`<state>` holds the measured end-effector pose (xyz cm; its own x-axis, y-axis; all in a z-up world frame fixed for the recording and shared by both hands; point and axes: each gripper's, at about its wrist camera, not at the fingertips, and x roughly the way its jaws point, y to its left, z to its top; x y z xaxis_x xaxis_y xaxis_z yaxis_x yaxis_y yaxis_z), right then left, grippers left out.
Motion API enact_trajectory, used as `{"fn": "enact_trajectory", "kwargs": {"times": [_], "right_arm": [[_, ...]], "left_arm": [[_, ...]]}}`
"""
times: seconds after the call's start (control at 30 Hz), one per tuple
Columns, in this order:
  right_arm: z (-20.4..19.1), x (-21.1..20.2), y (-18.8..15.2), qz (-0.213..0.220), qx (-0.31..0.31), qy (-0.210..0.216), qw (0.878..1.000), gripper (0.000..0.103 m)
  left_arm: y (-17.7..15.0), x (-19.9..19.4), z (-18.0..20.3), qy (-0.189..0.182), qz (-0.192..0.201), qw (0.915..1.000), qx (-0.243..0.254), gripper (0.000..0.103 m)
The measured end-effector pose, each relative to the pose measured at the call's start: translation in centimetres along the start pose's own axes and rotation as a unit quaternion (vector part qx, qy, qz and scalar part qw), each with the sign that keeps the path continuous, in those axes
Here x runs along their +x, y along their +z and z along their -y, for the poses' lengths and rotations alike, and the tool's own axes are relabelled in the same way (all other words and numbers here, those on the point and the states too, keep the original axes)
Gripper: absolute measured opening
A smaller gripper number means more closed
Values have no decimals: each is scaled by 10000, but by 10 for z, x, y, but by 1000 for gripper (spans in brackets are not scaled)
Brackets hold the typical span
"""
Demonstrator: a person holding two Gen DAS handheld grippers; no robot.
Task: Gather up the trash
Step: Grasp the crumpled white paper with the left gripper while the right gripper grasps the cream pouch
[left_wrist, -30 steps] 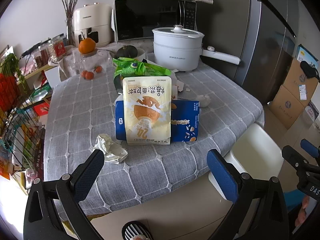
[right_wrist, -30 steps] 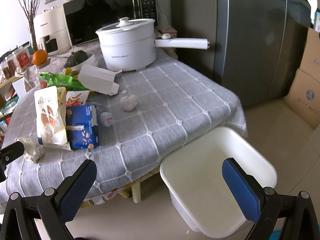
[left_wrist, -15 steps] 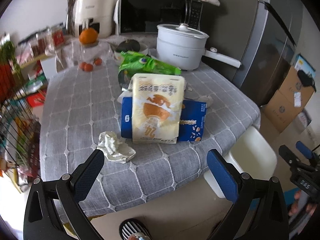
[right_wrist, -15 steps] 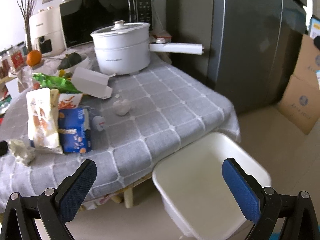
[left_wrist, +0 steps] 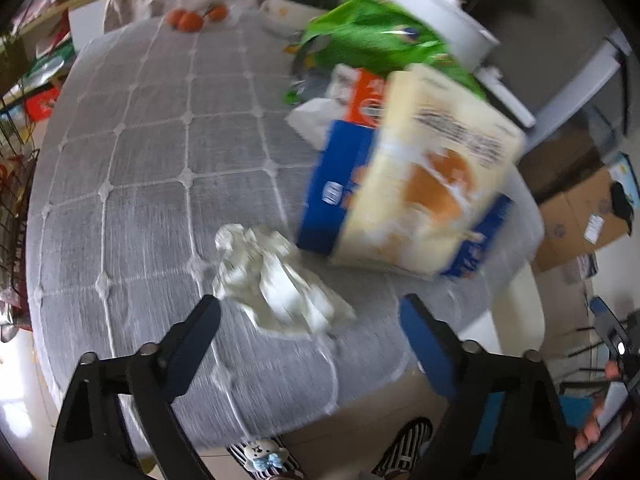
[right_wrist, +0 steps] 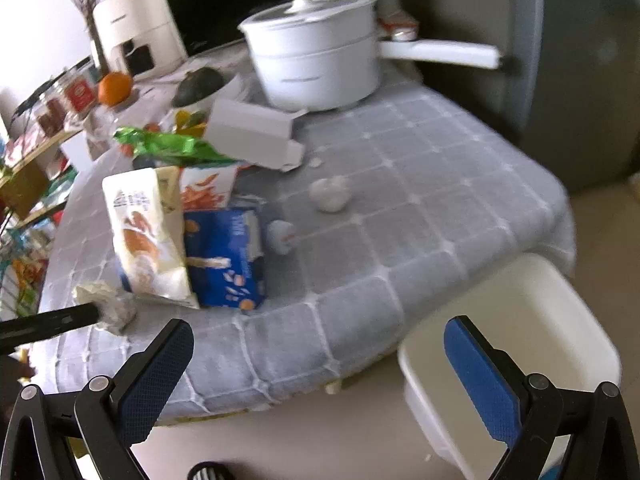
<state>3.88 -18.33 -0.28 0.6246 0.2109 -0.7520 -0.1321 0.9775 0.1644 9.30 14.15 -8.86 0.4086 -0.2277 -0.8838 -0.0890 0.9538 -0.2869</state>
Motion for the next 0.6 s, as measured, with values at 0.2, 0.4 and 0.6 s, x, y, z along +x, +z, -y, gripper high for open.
{"fn": "enact_trajectory", "kwargs": {"times": [0.2,0.4,0.6], "right_arm": [[-8,27,5,-425,-69,351,9985,103],[-13,36,15,-523,44,930,9943,103],[-41,49,32,-343,-197,1463,9884,95]], "left_arm": [[8,23,-12,177,-91,9994,-266,44],[8,5,-23,-53,251,9987,-449,39],[-6,-32,-28,-264,797,9953,-490,39]]}}
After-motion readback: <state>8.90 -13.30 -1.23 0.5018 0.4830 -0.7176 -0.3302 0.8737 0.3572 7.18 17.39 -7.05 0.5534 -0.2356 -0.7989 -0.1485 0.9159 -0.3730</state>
